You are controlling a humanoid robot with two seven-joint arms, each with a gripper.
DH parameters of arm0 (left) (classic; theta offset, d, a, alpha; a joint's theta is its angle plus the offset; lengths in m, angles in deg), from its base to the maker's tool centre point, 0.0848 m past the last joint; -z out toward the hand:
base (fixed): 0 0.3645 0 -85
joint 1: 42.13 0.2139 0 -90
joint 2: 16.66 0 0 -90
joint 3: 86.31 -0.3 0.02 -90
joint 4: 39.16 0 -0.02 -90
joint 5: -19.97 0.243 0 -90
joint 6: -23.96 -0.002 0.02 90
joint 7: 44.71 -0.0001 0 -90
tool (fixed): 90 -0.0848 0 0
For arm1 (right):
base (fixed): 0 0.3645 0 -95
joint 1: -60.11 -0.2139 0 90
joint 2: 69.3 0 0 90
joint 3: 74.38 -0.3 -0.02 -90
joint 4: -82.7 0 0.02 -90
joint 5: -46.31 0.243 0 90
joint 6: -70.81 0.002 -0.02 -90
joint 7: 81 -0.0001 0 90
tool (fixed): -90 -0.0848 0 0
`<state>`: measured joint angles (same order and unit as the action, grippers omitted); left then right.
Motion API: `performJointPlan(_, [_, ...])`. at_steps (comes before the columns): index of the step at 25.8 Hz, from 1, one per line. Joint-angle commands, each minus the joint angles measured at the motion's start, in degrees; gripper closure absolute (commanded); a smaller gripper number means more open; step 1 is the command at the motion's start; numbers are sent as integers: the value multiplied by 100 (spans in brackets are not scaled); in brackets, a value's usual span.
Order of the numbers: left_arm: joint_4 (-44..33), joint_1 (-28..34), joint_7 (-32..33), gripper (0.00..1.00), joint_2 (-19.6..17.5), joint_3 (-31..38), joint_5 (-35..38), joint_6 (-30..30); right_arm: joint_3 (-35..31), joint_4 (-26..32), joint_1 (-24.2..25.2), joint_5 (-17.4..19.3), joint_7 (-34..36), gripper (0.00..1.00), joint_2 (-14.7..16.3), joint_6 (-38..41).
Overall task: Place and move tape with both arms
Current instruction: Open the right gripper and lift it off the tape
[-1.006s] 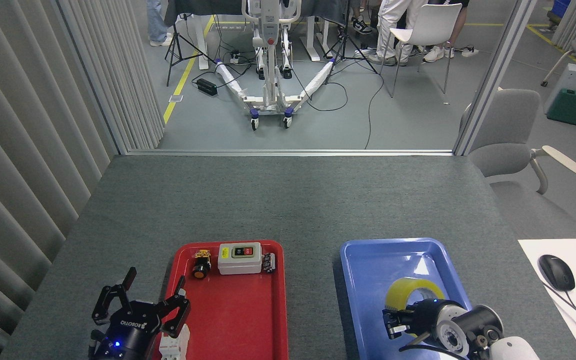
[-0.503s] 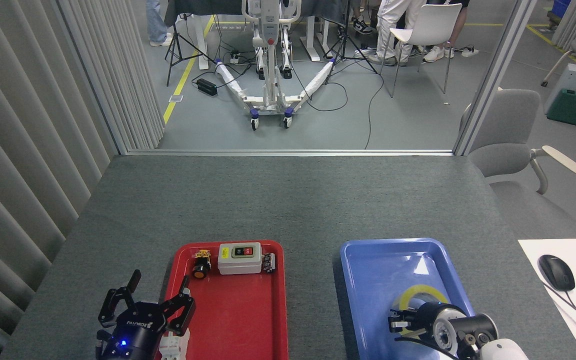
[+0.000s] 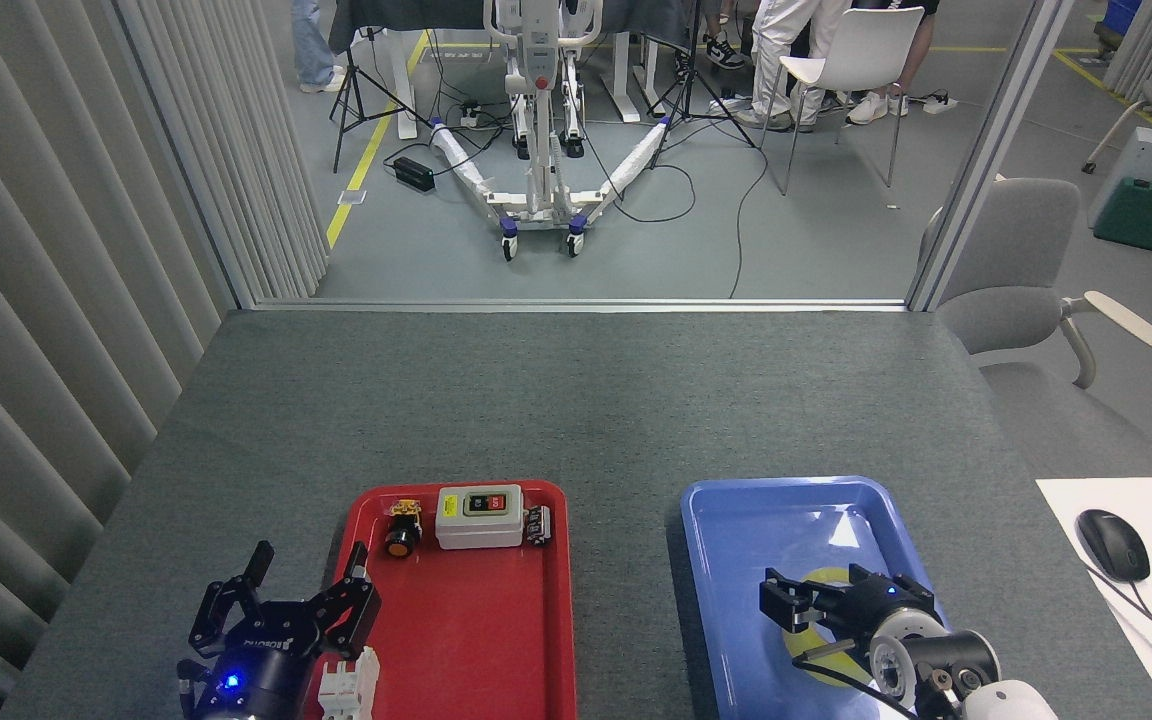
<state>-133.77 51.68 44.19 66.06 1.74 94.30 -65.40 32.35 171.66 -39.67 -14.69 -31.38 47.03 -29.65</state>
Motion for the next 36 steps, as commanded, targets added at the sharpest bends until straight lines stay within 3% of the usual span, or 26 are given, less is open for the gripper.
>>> performJointPlan(1, [-31,-30,-57,0,-37,10,-59,-20,-56,16,81,-8,1849,0,-14,36])
performJointPlan(4, [-93,58,-514,0,-28,1,-50,-100,-161,7,354,-149,3633,0,-5,71])
performJointPlan(7, [-84,190,-1094,0,-28,1,-50,-100,-205,25,679,-659,4354,0,-49,352])
performJointPlan(15, [-5,234,-1199,0,7,10,-76,-82,-293,86,969,-764,4468,0,-75,475])
performJointPlan(22, [-66,216,-1138,0,-54,19,-85,-56,-583,288,1356,-843,4794,0,-304,695])
performJointPlan(36, [65,67,-1146,0,-90,28,12,-82,-653,341,1435,-790,4820,0,-391,616])
